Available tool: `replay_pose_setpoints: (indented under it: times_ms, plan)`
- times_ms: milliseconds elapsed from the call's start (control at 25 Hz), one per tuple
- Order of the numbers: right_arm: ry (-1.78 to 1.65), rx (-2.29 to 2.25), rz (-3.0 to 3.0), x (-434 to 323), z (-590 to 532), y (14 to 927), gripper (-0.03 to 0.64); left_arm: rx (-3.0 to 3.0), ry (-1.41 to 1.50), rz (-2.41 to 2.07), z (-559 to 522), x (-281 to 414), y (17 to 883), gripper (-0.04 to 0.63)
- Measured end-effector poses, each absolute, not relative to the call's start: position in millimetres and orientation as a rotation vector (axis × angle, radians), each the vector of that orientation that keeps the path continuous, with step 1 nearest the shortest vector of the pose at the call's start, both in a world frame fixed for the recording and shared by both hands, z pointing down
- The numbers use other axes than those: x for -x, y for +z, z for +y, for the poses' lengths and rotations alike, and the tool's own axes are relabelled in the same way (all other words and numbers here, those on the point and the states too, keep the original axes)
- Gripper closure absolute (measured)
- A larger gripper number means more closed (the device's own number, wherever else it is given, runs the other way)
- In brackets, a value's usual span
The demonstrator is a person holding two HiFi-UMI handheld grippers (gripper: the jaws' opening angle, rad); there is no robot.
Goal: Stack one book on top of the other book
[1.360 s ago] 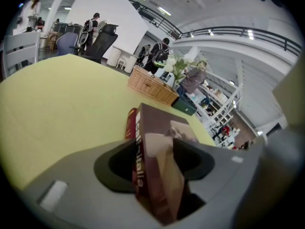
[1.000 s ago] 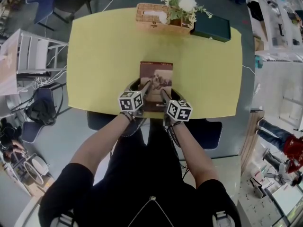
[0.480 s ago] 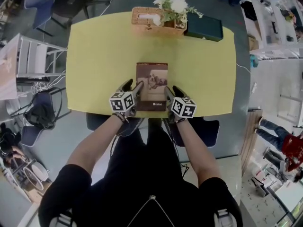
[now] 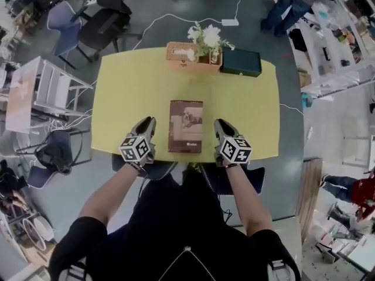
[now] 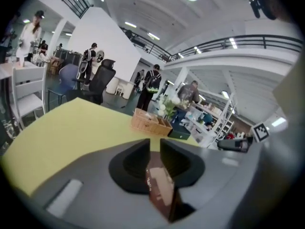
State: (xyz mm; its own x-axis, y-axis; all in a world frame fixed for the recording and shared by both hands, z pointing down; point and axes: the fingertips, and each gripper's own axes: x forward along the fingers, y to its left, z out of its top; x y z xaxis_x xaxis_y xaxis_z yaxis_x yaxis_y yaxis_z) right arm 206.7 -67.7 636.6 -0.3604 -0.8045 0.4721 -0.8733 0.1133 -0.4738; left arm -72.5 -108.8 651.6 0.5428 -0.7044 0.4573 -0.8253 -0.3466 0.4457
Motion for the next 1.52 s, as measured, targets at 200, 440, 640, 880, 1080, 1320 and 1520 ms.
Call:
replay_pose_setpoints:
  times_ms: [200,440,640,880,1080,1320,1520]
  plan:
    - [0.943,-1.672,-2.420,-192.2,-61.5,575.3,0.608,-2.229,0.167,-1.303,-89.7,84.2,589.2,0.577]
    - [0.822,-1.514,-2.600,-154.0,-54.6,520.5,0.611,-2.316,0.091,-1.364,-69.8,84.8,527.9,0.588]
    - [0.744,-1.481,-2.648,-123.5,-40.2,487.8,0.611,-2.469,0.119,-1.297,-50.8,74.7,491.7,0.588]
    - [0.681,-1.517,-2.657,-91.3,-36.3,458.9,0.611,-2.609,0.115,-1.173,-49.5,64.6,455.7,0.588]
    - [0.561,-1.505,-2.656,-67.2,-37.2,437.1,0.612,-2.656,0.070,-1.093,-48.6,60.8,433.9,0.588]
    - [0.455,-1.514,-2.661,-50.4,-28.4,423.9,0.612,-2.689,0.058,-1.040,-40.7,55.0,433.1,0.588]
    - [0.397,-1.514,-2.661,-42.3,-19.3,419.8,0.612,-2.730,0.060,-1.006,-30.8,49.3,432.3,0.588]
